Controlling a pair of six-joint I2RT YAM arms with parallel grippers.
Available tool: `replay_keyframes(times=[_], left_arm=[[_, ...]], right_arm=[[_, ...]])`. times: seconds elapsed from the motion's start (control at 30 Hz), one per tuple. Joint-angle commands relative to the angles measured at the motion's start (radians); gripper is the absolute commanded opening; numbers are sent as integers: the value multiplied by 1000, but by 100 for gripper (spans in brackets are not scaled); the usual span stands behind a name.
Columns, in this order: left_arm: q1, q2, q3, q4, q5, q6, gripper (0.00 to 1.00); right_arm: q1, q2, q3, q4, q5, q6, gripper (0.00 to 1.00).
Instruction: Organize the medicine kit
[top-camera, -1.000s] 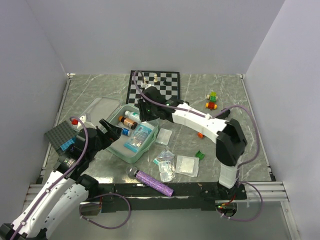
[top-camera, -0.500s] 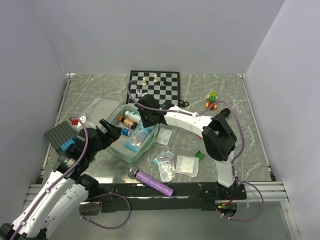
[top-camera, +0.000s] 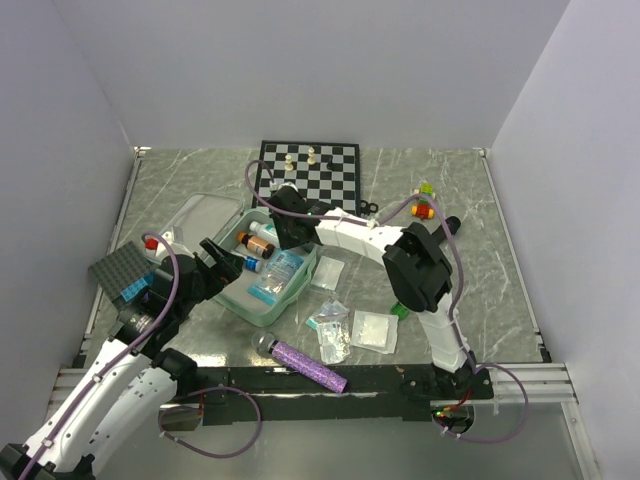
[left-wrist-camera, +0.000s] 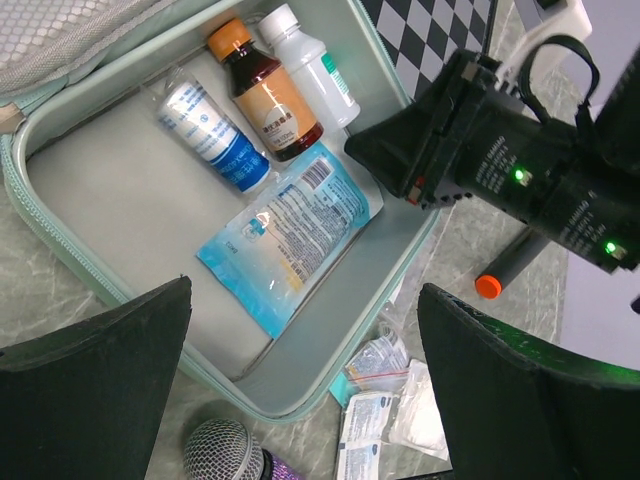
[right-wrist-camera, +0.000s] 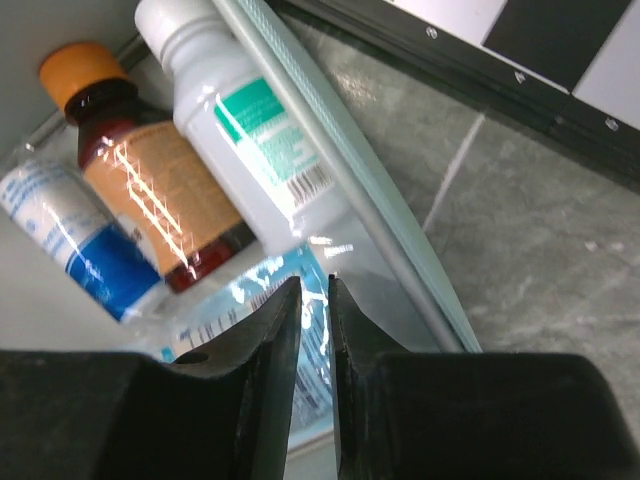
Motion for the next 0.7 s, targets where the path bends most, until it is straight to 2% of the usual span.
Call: replay_keyframes(times=[0.0, 0.13, 0.37, 0.43, 0.57, 0.67], left_arm=[[-2, 2, 32, -10, -20, 22, 99], [-1, 6, 32, -10, -20, 25, 99], [-1, 11, 27, -4, -19, 22, 99], [-1, 11, 32, -13, -22, 22, 99], [-2, 0, 32, -13, -32, 21, 99], [-2, -5, 27, -1, -36, 21, 99]], right_arm=[[-9, 47, 88, 17, 9, -7, 24], [-13, 69, 113, 17, 4, -9, 23], [-12, 12, 36, 124, -6, -23, 23], [-12, 1, 47, 100, 9, -21, 23], [-10, -125, -37, 124, 13, -24, 26], [-12, -248, -140, 207, 3, -33, 33]])
